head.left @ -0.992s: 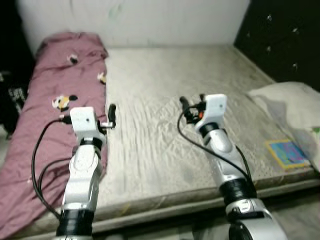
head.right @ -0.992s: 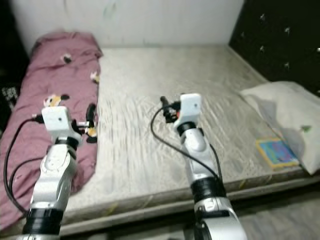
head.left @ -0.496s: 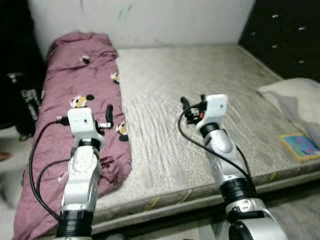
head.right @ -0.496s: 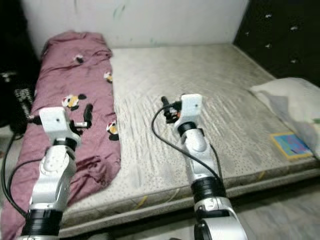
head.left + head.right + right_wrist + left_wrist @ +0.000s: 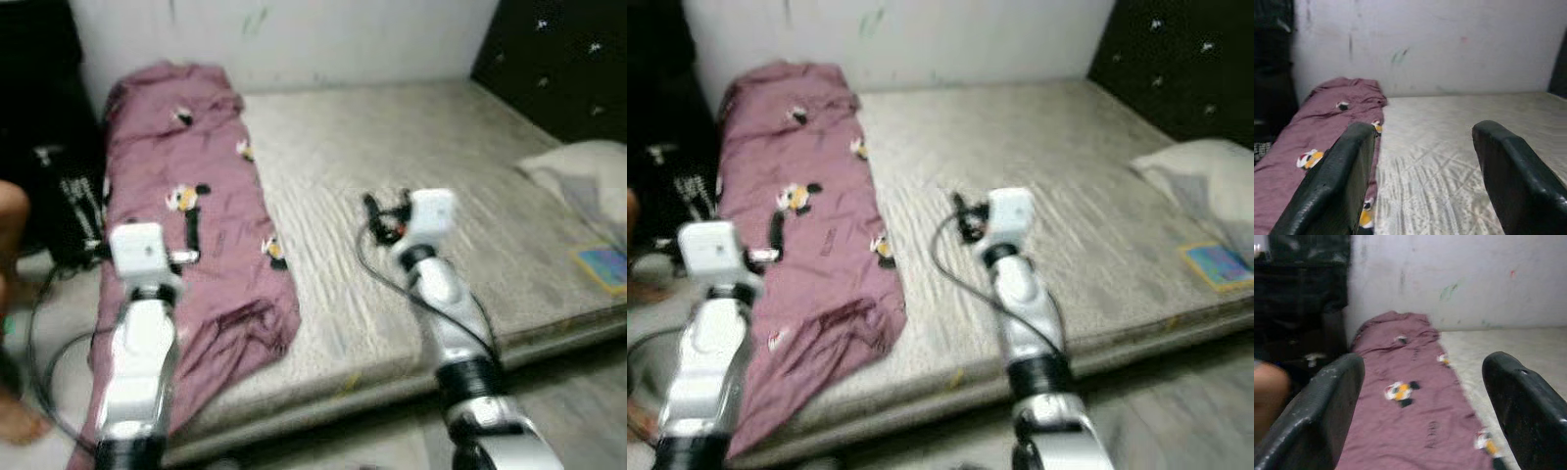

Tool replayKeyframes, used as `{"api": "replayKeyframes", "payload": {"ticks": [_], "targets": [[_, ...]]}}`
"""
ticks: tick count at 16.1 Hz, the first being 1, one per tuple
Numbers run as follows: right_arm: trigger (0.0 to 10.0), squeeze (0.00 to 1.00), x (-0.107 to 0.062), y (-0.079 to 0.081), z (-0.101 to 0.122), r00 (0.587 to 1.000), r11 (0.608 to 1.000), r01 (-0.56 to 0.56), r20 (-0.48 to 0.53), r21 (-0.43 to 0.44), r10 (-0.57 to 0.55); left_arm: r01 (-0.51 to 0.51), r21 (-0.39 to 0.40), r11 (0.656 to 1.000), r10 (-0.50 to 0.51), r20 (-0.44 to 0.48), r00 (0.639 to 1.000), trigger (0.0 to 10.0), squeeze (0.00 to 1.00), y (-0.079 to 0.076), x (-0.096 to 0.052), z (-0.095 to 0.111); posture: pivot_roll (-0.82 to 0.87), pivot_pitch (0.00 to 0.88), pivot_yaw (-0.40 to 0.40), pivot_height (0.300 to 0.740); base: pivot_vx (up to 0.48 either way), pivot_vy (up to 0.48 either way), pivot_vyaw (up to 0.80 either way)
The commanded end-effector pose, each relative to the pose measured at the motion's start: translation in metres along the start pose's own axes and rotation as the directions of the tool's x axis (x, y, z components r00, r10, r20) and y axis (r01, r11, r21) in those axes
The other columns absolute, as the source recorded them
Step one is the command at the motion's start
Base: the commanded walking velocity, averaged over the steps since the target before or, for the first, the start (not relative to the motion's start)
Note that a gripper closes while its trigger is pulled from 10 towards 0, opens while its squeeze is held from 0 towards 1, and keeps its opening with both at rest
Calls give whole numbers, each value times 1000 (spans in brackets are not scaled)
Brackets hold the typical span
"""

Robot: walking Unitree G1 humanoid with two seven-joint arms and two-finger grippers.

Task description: Clean up the room

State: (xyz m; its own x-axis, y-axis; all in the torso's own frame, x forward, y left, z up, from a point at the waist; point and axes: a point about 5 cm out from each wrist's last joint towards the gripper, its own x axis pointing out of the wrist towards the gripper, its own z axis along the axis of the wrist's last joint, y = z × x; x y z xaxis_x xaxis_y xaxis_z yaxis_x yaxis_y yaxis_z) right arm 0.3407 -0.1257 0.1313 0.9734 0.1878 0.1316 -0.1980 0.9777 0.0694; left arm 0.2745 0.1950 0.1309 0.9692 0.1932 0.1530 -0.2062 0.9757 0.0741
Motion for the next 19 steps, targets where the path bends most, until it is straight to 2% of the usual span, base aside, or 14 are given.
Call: {"api": "replayKeyframes", "payload": {"ticks": [1,3,5,7,11,15,19], "targets": [[10000,0,1,8,7,1000,1000,-20,24,4,20,-43,21,999,42,9,999,10000,0,8,-5,2,18,0,-45,740,0,0,0],[10000,0,-10,4,0,1000,1000,-3,0,3,3,-27,3,1000,27,-26,999,10000,0,10,-14,-4,20,0,-48,740,0,0,0],[10000,0,-18,0,-7,1000,1000,14,-27,2,-14,-11,52,999,13,-43,999,10000,0,11,-20,-11,16,0,-42,740,0,0,0],[10000,0,-25,-6,-12,997,998,59,-55,-12,-59,14,63,998,-10,-72,997,10000,0,8,-24,-14,19,0,-47,740,0,0,0],[10000,0,-42,-4,-18,994,998,68,-86,-6,-68,50,51,997,-44,-113,993,10000,0,7,-38,-18,15,0,-36,740,0,0,0],[10000,0,-44,-3,-18,991,996,85,-107,-3,-85,65,16,998,-62,-138,988,10000,0,6,-37,-19,11,0,-30,740,0,0,0],[10000,0,-42,-1,-18,991,997,77,-111,-2,-76,75,-25,997,-78,-146,986,10000,0,-2,-30,-17,8,0,-26,740,0,480,0]]}}
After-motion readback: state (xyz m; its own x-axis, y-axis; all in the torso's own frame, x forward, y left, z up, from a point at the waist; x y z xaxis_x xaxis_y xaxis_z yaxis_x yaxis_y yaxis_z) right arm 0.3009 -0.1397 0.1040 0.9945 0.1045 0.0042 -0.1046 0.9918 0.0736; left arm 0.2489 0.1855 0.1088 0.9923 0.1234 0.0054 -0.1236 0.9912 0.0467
